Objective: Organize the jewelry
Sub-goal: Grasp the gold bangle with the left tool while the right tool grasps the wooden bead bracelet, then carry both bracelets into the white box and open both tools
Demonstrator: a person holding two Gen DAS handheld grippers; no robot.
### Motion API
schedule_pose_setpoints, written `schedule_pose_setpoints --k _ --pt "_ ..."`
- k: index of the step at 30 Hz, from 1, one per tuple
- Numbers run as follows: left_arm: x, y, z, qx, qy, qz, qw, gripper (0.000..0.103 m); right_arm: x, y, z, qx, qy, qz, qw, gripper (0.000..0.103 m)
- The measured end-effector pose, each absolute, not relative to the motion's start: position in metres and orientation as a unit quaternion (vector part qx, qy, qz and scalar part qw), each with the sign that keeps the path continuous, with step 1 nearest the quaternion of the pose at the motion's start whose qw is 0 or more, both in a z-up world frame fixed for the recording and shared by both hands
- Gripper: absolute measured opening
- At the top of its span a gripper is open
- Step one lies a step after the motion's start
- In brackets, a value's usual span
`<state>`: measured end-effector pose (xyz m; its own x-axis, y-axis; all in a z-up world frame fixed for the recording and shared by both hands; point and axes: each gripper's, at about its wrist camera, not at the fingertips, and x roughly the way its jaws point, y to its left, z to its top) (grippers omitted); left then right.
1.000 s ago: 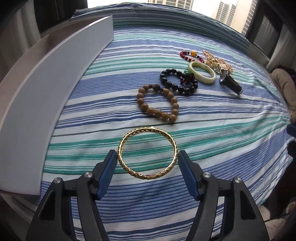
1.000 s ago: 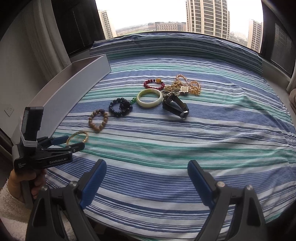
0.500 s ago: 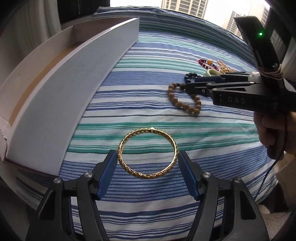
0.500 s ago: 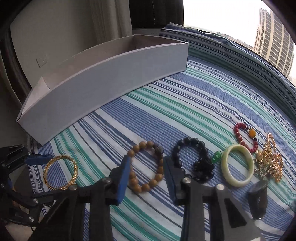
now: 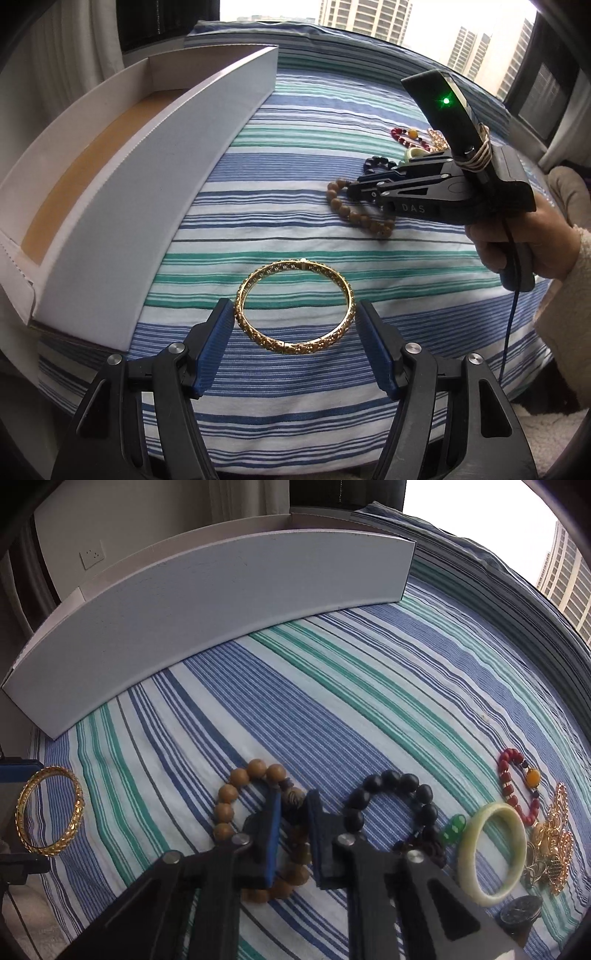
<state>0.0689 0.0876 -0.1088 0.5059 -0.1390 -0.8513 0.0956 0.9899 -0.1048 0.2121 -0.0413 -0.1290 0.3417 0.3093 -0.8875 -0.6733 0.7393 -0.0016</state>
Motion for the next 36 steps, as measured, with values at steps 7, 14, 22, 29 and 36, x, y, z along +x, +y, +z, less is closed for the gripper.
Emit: schedule_pose_setpoints --k 7,14,22,29,36 --pt "0.069 0.105 -0.06 -0.044 0.464 -0.066 0.882 0.069 0.214 -0.052 -0.081 -0.093 0.477 0.327 0.81 0.014" --pt "0.09 0.17 0.015 -0.075 0.412 -0.017 0.908 0.068 0.219 -0.014 0.029 -0.051 0.408 0.391 0.823 0.014" --pt "0.148 0.232 0.006 -0.086 0.431 0.072 0.895 0.068 0.268 0.076 0.079 -0.047 0.372 0.429 0.822 0.014" --pt "0.175 0.255 -0.034 -0.098 0.467 0.112 0.872 0.068 0.307 0.132 0.033 -0.078 0.407 0.416 0.809 0.014" --pt "0.186 0.262 -0.059 -0.095 0.481 0.164 0.856 0.092 0.328 0.134 -0.005 -0.063 0.437 0.39 0.808 0.041"
